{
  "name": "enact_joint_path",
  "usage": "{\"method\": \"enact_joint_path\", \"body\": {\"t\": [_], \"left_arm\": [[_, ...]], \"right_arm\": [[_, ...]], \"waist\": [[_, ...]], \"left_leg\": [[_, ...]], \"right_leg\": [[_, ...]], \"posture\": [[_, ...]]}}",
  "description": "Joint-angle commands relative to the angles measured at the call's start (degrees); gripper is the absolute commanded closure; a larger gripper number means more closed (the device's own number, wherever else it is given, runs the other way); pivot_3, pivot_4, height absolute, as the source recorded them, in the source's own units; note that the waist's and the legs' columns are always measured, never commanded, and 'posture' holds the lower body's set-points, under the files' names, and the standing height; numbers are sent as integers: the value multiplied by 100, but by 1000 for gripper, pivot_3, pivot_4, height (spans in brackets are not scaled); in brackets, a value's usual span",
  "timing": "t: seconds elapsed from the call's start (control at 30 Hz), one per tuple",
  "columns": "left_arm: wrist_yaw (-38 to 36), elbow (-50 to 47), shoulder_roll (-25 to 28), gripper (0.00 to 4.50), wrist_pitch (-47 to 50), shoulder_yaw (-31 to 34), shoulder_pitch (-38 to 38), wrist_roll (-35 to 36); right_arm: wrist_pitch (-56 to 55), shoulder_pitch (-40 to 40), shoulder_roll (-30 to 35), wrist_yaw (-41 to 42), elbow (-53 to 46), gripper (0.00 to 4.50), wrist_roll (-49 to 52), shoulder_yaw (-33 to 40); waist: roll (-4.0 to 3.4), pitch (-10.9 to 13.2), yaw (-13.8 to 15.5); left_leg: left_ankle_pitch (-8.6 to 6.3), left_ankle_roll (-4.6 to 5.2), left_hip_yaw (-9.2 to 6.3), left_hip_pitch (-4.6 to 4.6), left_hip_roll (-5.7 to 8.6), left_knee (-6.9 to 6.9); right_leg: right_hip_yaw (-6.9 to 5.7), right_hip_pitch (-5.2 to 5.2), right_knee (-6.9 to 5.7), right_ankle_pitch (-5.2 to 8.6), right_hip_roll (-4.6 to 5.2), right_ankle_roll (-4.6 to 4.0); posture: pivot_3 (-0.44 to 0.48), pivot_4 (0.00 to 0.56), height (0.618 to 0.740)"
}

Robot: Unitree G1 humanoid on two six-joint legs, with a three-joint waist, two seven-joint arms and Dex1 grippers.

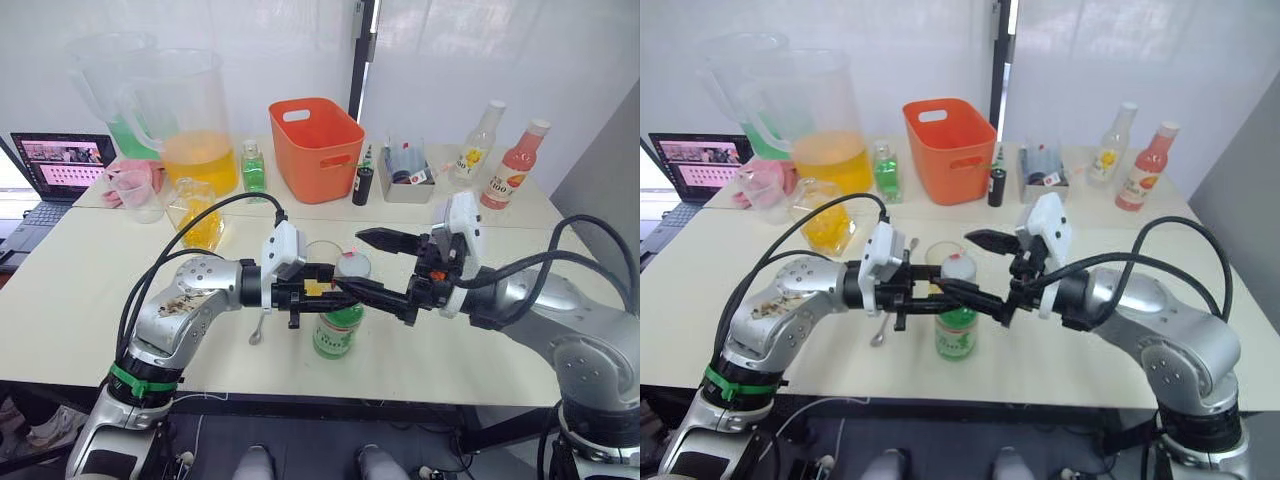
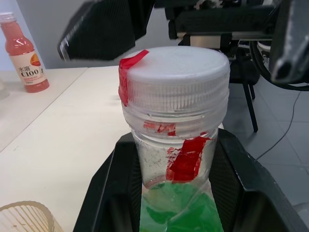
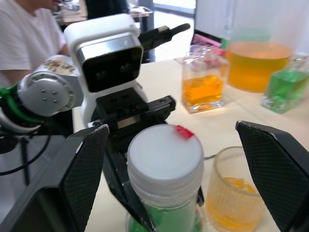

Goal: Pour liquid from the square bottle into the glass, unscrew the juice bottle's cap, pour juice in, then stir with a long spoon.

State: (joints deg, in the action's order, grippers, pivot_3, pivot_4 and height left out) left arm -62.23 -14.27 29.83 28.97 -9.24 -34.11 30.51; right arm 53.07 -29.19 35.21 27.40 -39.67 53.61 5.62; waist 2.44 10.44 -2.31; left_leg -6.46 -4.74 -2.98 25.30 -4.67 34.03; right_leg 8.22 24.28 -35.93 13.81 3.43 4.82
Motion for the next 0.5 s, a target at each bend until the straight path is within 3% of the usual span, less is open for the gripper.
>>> {"method": "enact_joint_path", "body": {"t": [0.03, 0.07, 0.17, 0.5], "left_arm": [[-111, 60, -76, 3051, -48, -174, -73, -58], [-127, 74, -82, 3051, -59, -180, -82, -64], [-166, 118, -76, 3051, -84, -171, -101, -80], [-140, 54, -37, 3051, -74, -111, -17, -97]], "right_arm": [[28, 55, -51, -388, -295, 42, 124, 102], [18, 69, -68, -453, -311, 42, 160, 91], [8, 92, -40, -530, -334, 839, 240, 46], [10, 143, 240, -383, -376, 839, 410, -60]], "waist": [[0, 0, 2], [0, 0, 1], [0, 0, -2], [0, 0, -6]], "left_leg": [[0, 0, 0, 0, 0, 0], [0, 0, 0, 1, 0, 0], [0, 0, -1, 1, 0, -1], [0, 0, 0, 1, 0, -1]], "right_leg": [[0, -1, 3, 0, 0, 0], [0, -1, 4, 0, 0, 0], [0, -1, 4, 0, 0, 0], [0, -2, 5, 0, 0, -1]], "posture": [[0, 150, 740], [0, 150, 740], [0, 150, 740], [0, 150, 740]]}}
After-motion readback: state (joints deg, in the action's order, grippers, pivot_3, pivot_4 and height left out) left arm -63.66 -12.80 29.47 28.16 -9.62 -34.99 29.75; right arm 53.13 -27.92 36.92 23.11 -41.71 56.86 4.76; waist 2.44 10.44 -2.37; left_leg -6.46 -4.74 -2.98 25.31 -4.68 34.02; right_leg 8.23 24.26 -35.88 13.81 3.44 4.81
